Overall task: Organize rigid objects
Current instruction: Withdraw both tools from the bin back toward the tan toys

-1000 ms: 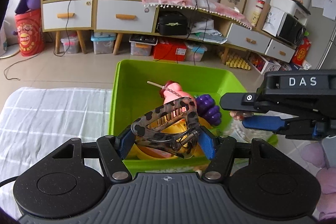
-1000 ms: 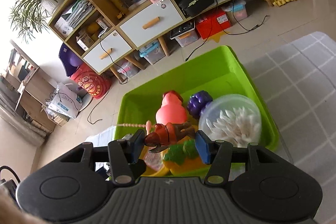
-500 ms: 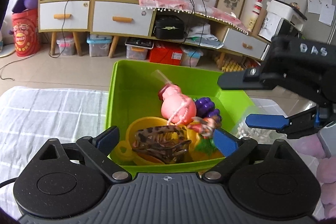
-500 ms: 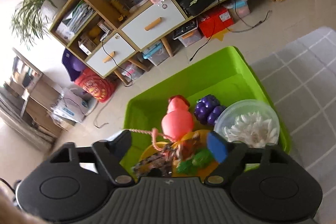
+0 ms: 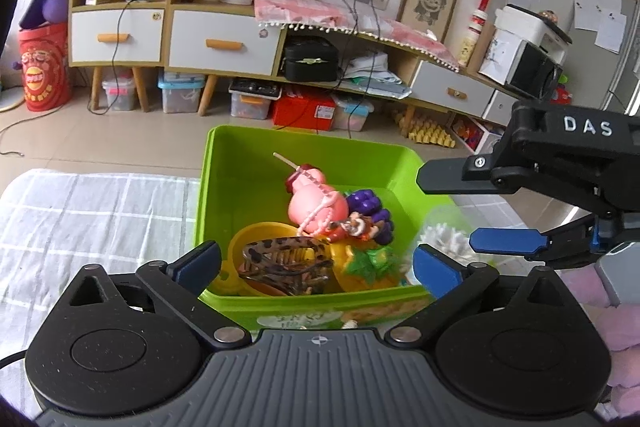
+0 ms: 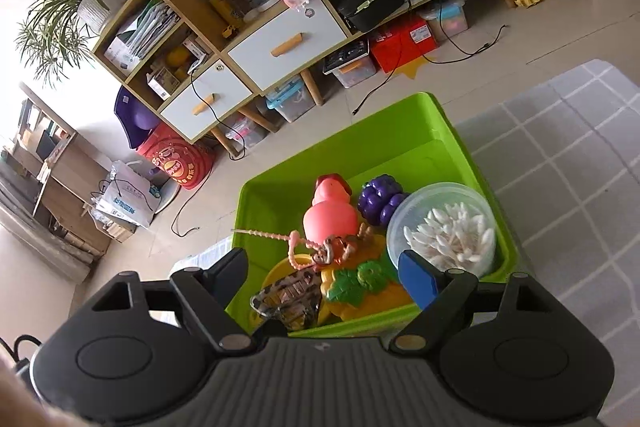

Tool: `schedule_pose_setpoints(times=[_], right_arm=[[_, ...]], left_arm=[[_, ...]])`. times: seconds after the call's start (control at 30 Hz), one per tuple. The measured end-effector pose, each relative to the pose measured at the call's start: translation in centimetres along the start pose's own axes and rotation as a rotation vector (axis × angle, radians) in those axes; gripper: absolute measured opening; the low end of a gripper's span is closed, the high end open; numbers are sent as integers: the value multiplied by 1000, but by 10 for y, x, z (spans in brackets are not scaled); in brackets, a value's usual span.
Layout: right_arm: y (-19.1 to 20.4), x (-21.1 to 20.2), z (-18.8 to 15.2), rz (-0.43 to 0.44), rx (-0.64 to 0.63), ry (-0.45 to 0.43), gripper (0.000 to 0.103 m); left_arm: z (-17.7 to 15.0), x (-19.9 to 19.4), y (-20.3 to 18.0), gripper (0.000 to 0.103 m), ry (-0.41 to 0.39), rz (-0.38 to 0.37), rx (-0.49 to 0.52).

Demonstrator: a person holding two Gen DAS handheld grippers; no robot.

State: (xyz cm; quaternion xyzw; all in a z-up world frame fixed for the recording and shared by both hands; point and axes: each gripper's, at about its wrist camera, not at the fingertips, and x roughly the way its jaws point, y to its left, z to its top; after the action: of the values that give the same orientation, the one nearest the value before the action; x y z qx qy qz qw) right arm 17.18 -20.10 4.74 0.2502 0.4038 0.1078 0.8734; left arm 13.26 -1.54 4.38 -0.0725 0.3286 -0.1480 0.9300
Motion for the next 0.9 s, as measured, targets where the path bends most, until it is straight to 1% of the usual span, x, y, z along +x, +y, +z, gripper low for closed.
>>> schedule_pose_setpoints(times=[0.17, 0.37, 0.77, 0.9], right_arm=[[3, -17, -5, -20, -37, -8, 72], [5, -33, -15, -19, -54, -5, 72], [-1, -57, -45, -43, -109, 3, 73], [-2, -60, -59, -78, -154, 18, 73]], left_arm=[[-3, -14, -2, 101, -1, -5, -16], [-11, -31, -1, 101, -2, 0, -32], [-36, -58, 0, 101, 29, 19, -8], [-48, -64, 2, 101, 45, 32, 3]])
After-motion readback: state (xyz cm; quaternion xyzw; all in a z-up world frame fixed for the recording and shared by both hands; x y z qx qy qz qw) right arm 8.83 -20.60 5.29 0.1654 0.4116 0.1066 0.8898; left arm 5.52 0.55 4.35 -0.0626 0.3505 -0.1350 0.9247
